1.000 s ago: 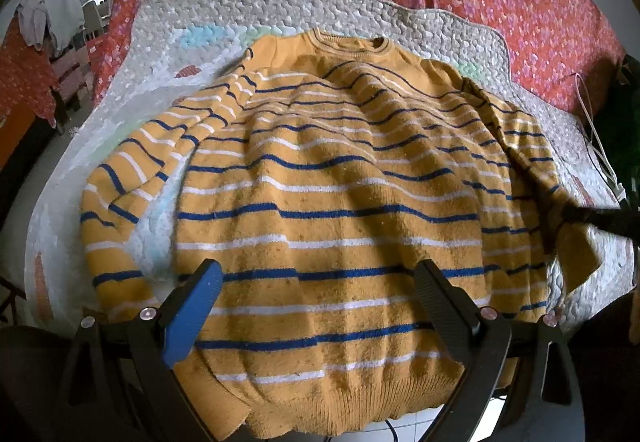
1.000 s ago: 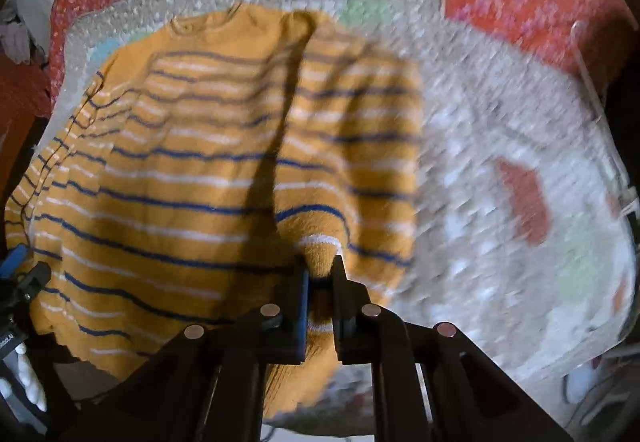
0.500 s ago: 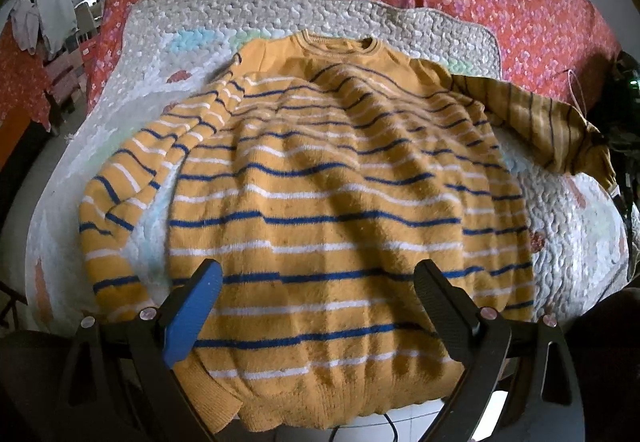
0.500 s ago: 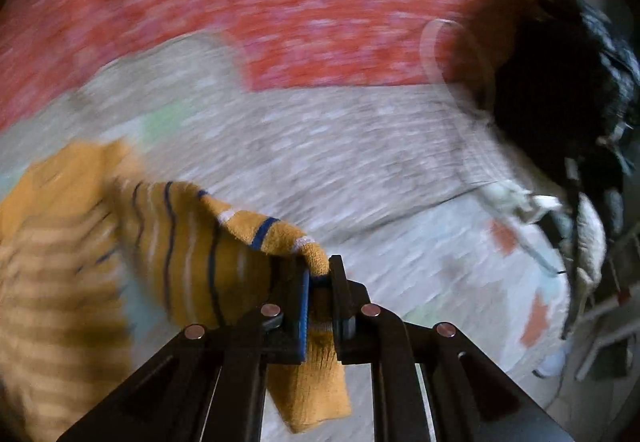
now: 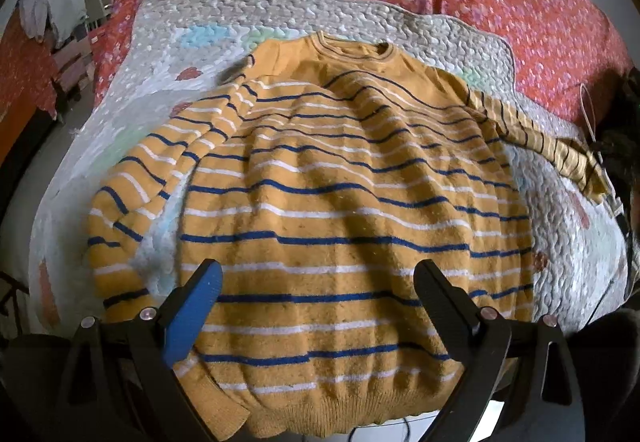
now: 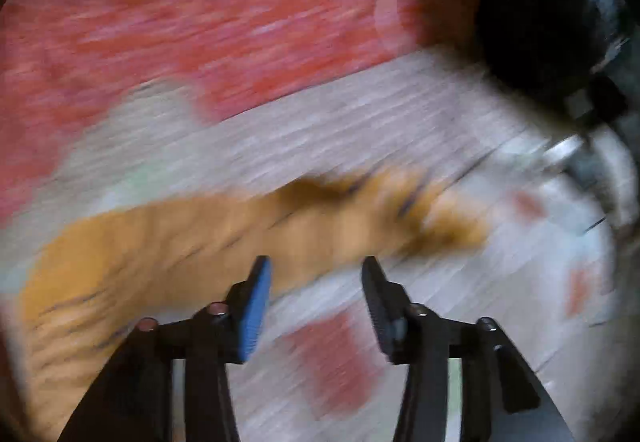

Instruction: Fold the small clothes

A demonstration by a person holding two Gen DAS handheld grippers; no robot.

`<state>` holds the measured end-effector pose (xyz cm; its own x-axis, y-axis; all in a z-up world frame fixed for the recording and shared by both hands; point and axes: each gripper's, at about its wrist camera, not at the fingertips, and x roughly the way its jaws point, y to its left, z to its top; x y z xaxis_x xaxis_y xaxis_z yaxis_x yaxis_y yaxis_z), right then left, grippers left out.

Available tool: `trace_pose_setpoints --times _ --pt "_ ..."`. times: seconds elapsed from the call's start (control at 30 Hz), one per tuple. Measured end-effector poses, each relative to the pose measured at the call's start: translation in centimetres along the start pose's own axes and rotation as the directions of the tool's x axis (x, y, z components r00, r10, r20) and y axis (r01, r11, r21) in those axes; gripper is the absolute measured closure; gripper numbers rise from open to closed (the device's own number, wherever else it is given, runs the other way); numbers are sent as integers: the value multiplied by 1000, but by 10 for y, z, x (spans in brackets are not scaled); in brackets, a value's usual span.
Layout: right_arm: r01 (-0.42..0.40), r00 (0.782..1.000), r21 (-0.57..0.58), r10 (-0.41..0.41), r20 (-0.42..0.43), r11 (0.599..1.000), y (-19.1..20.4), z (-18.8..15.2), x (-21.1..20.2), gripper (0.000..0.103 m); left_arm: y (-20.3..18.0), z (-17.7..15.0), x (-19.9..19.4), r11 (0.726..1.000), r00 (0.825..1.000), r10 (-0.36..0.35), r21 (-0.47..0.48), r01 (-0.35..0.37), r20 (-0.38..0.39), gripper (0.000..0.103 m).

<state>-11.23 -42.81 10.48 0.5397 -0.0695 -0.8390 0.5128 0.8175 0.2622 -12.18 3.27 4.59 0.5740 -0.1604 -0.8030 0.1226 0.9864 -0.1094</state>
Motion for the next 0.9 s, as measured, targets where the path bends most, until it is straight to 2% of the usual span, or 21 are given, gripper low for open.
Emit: trace_pose_setpoints --times 0.03,0.07,0.13,0.23,0.33,0.37,0.4,0.43,0.47,0.53,0.6,0.73,0.83,0.9 --pt "-87 995 -8 86 -54 996 13 -22 2 46 1 0 -1 1000 1000 -3 -8 3 0 7" --pt "-162 980 -11 159 -122 987 26 -49 7 46 3 0 -3 1000 1000 -3 -16 4 1 7" --pt "-225 950 -4 219 -222 974 44 -91 21 46 8 0 -10 999 1000 -6 -34 6 13 7" --pt "-229 918 4 217 -331 973 63 -141 45 46 17 1 -27 999 999 0 -54 2 47 7" --pt "-242 897 2 224 -382 970 76 -162 63 46 31 0 -45 996 997 16 -85 -10 78 7" --pt "-257 888 -8 233 -396 966 82 -167 66 51 36 -1 -50 995 996 19 -104 -11 85 7" --pt "-272 882 -7 246 -401 962 84 -168 66 88 41 0 -54 993 996 20 -118 -9 89 7" --pt "-279 882 0 256 -394 960 83 -167 61 95 46 -1 -59 991 995 24 -134 -12 95 7" --pt "-277 889 -6 254 -380 961 83 -165 54 96 51 0 -63 989 994 33 -147 -18 101 7" --pt "-231 920 -58 199 -337 971 80 -163 38 96 63 2 -74 984 990 57 -175 -34 126 7" --pt "-132 956 -133 90 -280 982 74 -158 25 97 78 5 -83 976 986 78 -213 -46 145 7" --pt "-26 973 -247 -33 -229 969 80 -155 15 96 113 10 -86 949 985 104 -308 -58 134 7" --pt "-106 984 -278 61 -168 955 98 -150 -13 95 136 9 -86 928 985 115 -369 -61 126 7" --pt "-138 988 -343 103 -119 929 119 -149 -33 92 147 7 -87 918 984 127 -392 -68 126 7"
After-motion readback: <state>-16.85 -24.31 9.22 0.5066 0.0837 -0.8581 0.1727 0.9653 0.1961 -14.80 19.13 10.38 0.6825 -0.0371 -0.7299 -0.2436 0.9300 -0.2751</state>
